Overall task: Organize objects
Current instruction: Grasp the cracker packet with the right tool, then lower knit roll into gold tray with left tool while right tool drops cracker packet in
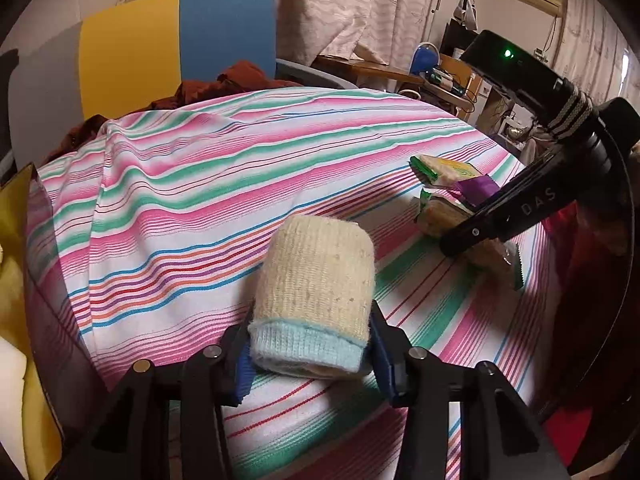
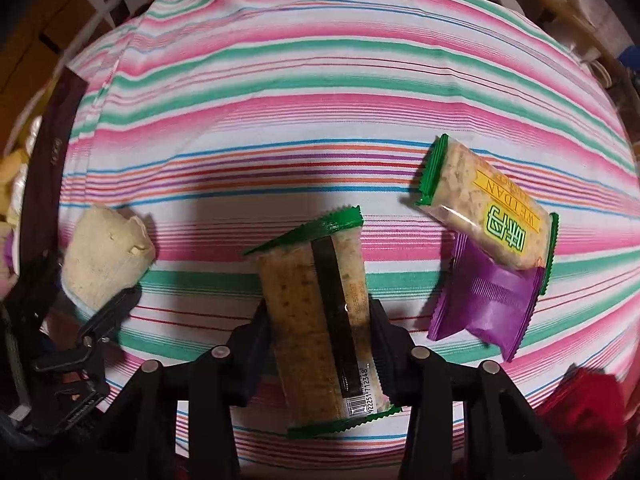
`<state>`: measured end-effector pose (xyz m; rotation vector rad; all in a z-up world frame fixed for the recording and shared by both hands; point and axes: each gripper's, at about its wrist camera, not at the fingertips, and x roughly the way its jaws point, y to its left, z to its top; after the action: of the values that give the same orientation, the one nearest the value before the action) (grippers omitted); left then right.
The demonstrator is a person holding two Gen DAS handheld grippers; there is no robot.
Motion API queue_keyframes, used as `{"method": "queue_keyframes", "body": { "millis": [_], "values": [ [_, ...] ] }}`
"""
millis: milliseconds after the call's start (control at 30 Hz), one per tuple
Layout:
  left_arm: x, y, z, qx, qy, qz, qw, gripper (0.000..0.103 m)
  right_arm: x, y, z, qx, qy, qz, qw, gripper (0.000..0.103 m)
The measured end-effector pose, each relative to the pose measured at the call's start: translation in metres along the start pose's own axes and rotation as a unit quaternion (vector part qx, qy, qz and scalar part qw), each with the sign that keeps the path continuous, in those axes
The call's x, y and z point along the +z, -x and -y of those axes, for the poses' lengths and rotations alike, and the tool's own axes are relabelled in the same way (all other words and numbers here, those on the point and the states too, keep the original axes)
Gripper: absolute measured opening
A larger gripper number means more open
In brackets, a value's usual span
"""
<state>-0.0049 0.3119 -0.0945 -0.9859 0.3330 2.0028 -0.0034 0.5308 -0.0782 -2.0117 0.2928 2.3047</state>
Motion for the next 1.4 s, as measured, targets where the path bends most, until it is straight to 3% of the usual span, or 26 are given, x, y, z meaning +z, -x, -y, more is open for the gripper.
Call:
{"method": "queue_keyframes", "body": {
  "millis": [300,467,667,867,1133,1233,1333,1400],
  "values": [
    [0.003,0.044,-0.005,-0.002,0.026,0.024,0.9994,0.046,-0.013,0.033,-0.008,0.051,-0.023,0.085,0.995,0.046],
    [0.007,0.084,-0.027,0.011,0.062,0.065,0.9959,0.046,-0.009,0.051,-0.060,0.093,-0.002,0.120,0.988,0.046],
    [0.006,0.131,-0.080,0.064,0.133,0.108,0.9830,0.047,0.006,0.063,-0.133,0.146,0.034,0.150,0.977,0.046],
    [-0.014,0.158,-0.135,0.129,0.201,0.114,0.9643,0.047,0.020,0.067,-0.203,0.187,0.076,0.160,0.966,0.046],
    [-0.042,0.178,-0.184,0.182,0.267,0.112,0.9399,0.047,0.049,0.063,-0.284,0.182,0.128,0.155,0.962,0.046],
    [-0.046,0.178,-0.190,0.193,0.275,0.103,0.9363,0.049,0.059,0.062,-0.301,0.176,0.133,0.161,0.962,0.051],
    [-0.049,0.182,-0.187,0.201,0.268,0.105,0.9365,0.052,0.058,0.063,-0.309,0.183,0.138,0.167,0.959,0.066],
    [-0.047,0.183,-0.183,0.211,0.255,0.106,0.9377,0.052,0.054,0.061,-0.311,0.184,0.142,0.165,0.959,0.069]
  ]
}}
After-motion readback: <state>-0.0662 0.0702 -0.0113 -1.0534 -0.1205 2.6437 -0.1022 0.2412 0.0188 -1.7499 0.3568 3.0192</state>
